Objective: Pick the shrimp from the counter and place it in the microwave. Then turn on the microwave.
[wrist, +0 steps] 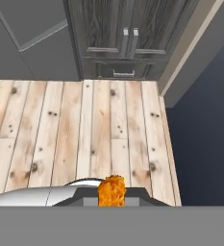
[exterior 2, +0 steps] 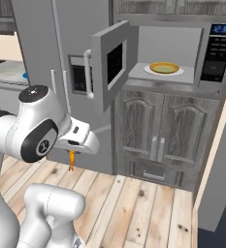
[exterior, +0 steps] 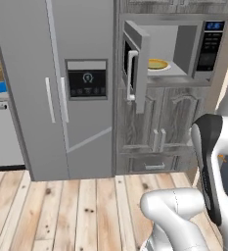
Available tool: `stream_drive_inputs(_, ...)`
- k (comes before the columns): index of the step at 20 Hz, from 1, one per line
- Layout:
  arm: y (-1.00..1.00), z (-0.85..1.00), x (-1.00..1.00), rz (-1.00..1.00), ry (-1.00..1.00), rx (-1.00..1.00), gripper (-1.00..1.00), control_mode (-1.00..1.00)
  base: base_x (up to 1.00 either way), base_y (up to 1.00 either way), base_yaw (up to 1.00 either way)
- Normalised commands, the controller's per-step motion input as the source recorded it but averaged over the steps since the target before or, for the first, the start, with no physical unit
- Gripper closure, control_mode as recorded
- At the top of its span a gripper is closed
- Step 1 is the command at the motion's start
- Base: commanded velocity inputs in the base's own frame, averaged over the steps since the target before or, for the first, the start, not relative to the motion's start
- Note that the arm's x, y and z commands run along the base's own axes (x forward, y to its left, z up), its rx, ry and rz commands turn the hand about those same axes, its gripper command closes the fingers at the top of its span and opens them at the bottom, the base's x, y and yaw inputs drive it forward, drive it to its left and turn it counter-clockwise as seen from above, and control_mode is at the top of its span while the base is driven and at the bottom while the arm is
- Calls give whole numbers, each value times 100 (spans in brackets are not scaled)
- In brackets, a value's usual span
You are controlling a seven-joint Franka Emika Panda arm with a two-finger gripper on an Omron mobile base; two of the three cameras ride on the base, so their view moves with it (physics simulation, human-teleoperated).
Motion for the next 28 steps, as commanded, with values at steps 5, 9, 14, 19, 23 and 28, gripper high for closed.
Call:
stream_drive_inputs(5, 0, 0, 0, 0, 0, 0, 100, 100, 7, -54, 8)
stream_drive_inputs(9, 0, 0, 0, 0, 0, 0, 100, 100, 10, -53, 9)
stream_drive_inputs(14, 0, 0, 0, 0, 0, 0, 100, 100, 25, -50, 4)
stream_drive_inputs(19, 0, 0, 0, 0, 0, 0, 100, 100, 32, -49, 1)
stream_drive_inputs(23, 0, 0, 0, 0, 0, 0, 100, 100, 32, -50, 0)
stream_drive_inputs(28, 0, 0, 0, 0, 0, 0, 100, 100, 33, -49, 0)
